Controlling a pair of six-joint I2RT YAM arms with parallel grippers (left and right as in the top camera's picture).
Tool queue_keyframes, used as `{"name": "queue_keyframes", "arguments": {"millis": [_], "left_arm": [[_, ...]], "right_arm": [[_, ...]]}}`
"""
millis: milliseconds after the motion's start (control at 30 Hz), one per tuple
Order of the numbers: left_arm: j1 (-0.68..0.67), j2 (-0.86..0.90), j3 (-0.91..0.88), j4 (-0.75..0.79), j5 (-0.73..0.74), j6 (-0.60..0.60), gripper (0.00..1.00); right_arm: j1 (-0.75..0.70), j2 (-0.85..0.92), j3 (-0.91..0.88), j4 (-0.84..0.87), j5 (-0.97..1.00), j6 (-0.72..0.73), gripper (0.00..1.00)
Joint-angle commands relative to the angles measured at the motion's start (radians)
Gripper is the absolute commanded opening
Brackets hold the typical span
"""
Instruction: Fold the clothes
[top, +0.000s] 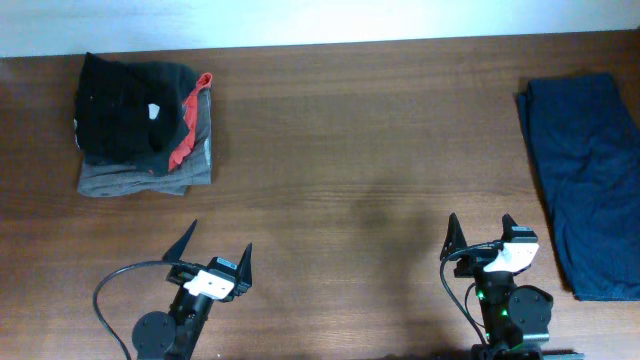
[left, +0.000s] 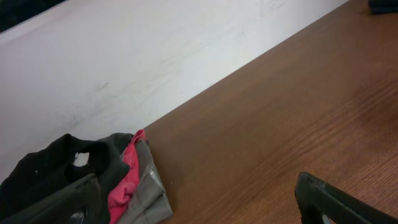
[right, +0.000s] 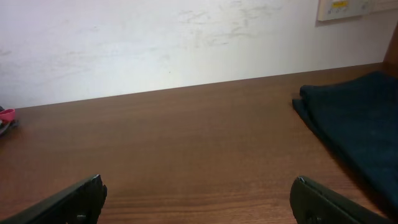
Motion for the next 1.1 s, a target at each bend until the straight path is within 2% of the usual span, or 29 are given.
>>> {"name": "queue_keyframes", "arguments": {"millis": [0, 1067], "left_arm": [[-0.006, -0.008, -0.008, 0.002, -0.003, 0.009, 0.99], [-0.006, 0.006, -0.008, 0.002, -0.003, 0.009, 0.99]], "right_arm": [[-0.007, -0.004, -0.006, -0.003, -0.006, 0.004, 0.99], [-0.007, -0.004, -0.006, -0.003, -0.006, 0.004, 0.99]]}}
